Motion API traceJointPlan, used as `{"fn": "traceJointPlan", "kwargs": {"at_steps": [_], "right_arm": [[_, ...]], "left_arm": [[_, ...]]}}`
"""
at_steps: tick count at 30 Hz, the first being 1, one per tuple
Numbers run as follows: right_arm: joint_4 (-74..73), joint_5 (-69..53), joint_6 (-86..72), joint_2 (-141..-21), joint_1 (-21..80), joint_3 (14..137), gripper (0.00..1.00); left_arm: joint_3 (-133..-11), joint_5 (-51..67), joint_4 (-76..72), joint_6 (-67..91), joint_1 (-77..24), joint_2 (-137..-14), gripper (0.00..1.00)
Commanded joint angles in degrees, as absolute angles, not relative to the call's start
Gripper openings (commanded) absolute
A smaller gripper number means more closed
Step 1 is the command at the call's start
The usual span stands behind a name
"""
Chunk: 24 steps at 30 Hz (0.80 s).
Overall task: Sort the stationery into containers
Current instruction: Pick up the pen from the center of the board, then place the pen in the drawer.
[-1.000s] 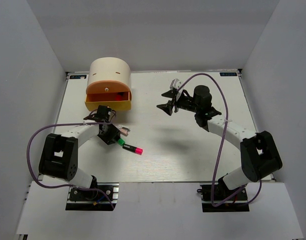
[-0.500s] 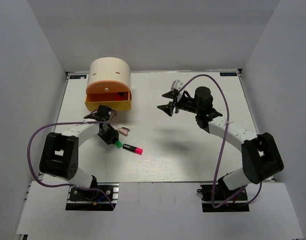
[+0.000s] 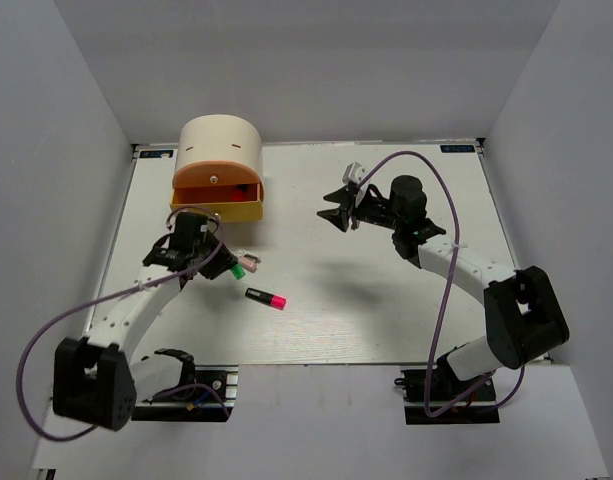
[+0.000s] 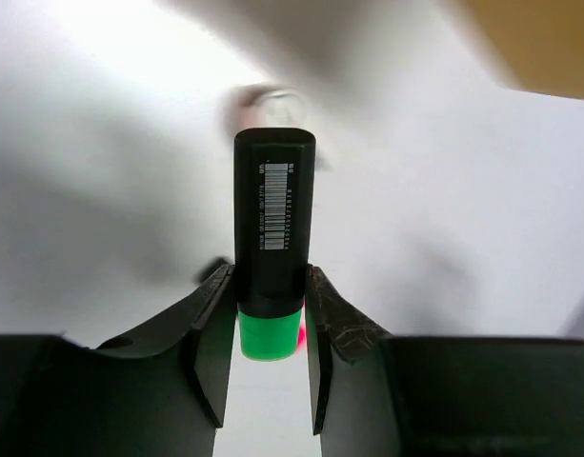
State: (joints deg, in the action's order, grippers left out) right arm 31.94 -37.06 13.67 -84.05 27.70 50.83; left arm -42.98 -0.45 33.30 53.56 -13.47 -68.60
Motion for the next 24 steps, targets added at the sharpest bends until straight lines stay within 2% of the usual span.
{"fn": "traceJointPlan", "kwargs": {"at_steps": [1, 2, 3, 5, 6, 9, 17, 24], "right_arm": [[34.3, -38.9, 13.1, -83.1, 27.4, 51.0, 0.46], [33.8, -39.8, 13.2, -83.1, 27.4, 51.3, 0.26], [33.2, -40.0, 13.4, -83.2, 27.2, 51.4, 0.16], [31.9, -40.9, 13.8, -83.2, 27.4, 51.3, 0.03], [31.6, -41.0, 14.2, -83.1, 27.4, 51.2, 0.0], [31.0, -41.4, 14.4, -82.9, 27.4, 50.7, 0.0], [30.2, -41.2, 15.3, -82.0, 27.3, 49.4, 0.0], [30.0, -40.6, 15.7, -80.9, 27.3, 48.0, 0.0]], "left_arm": [[-40.4, 4.5, 24.6, 50.9, -13.8, -58.9, 0.0], [-39.9, 4.5, 23.0, 50.9, -13.8, -56.9, 0.0], [-39.1, 5.6, 19.0, 50.9, -13.8, -55.1, 0.0], [-39.1, 5.6, 17.1, 51.4, -13.8, -51.7, 0.0], [-40.3, 5.6, 16.4, 51.4, -13.8, -51.7, 0.0], [-43.4, 3.4, 16.4, 53.3, -13.8, -52.2, 0.0], [-49.0, -3.4, 4.9, 59.4, -13.8, -58.4, 0.0], [-49.2, -9.4, 2.7, 67.9, -13.8, -62.2, 0.0]]}}
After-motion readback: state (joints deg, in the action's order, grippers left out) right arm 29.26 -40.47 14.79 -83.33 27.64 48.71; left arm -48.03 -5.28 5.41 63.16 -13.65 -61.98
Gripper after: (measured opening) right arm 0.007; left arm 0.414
